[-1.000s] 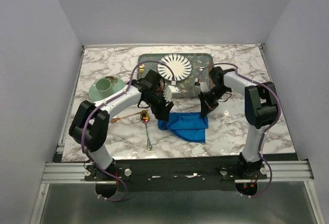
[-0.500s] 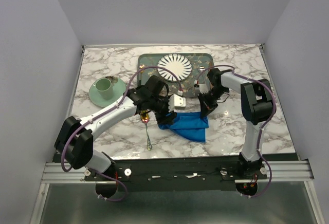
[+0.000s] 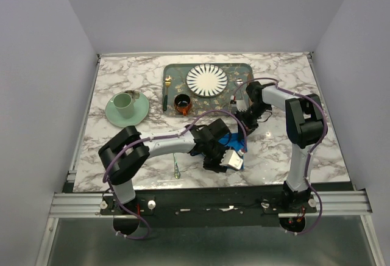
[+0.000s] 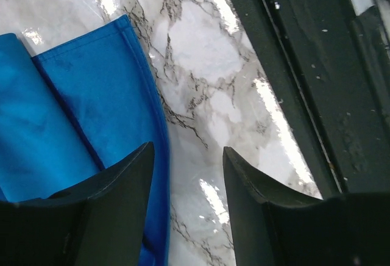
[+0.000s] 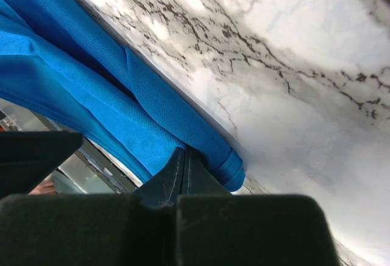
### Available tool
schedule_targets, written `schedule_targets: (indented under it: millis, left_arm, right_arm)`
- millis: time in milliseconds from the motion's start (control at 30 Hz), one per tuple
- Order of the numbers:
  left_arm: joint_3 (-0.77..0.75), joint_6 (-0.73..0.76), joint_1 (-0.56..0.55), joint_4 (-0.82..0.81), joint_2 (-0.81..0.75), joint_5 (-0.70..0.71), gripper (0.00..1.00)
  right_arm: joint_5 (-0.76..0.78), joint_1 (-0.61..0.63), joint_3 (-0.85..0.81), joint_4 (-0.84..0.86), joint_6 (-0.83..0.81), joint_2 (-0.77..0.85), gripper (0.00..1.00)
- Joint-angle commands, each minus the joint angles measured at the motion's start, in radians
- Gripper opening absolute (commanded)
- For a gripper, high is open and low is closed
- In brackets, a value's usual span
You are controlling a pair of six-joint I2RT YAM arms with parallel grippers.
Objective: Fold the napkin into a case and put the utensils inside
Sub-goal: Fold the 2/3-rectangle-folded napkin at the center of the board.
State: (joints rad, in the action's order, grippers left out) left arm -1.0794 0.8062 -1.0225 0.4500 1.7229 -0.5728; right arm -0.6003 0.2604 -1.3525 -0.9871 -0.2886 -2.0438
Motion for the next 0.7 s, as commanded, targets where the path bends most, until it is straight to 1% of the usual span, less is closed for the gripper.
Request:
schedule_targets:
  millis: [0, 67, 167, 200, 267, 300, 400, 500, 667]
  left_arm:
    - [-0.047, 0.076, -0.010, -0.051, 0.072, 0.048, 0.57]
    - [-0.045, 0.099, -0.014, -0.048, 0.079, 0.048, 0.55]
    - [-0.054, 0.099, -0.016, -0.048, 0.099, 0.057, 0.44]
    - [-0.056, 0.093, -0.017, -0.051, 0.102, 0.060, 0.33]
    - [-0.066, 0.076, -0.013, -0.059, 0.101, 0.064, 0.23]
    - [-0.070, 0.051, -0.008, -0.062, 0.093, 0.054, 0.13]
    - [-0.086, -0.017, 0.022, -0.082, 0.073, 0.021, 0.03]
    - [-0.129, -0.082, 0.073, -0.088, 0.078, -0.031, 0.00]
    - [-0.214, -0.215, 0.150, -0.096, 0.132, -0.087, 0.00]
  right_arm:
    - [0.014, 0.000, 0.038, 0.028, -0.015, 0.010, 0.01]
    - [0.013, 0.000, 0.046, 0.030, -0.017, 0.011, 0.01]
    - [0.010, 0.000, 0.047, 0.030, -0.021, 0.011, 0.01]
    - [0.007, 0.000, 0.047, 0.031, -0.024, 0.011, 0.01]
    - [0.005, -0.001, 0.046, 0.031, -0.026, 0.013, 0.01]
    - [0.005, 0.000, 0.044, 0.031, -0.027, 0.011, 0.01]
    - [0.000, 0.000, 0.038, 0.027, -0.038, 0.011, 0.01]
    - [-0.010, 0.000, 0.033, 0.024, -0.049, 0.014, 0.01]
    - [-0.023, 0.000, 0.020, 0.019, -0.058, 0.011, 0.01]
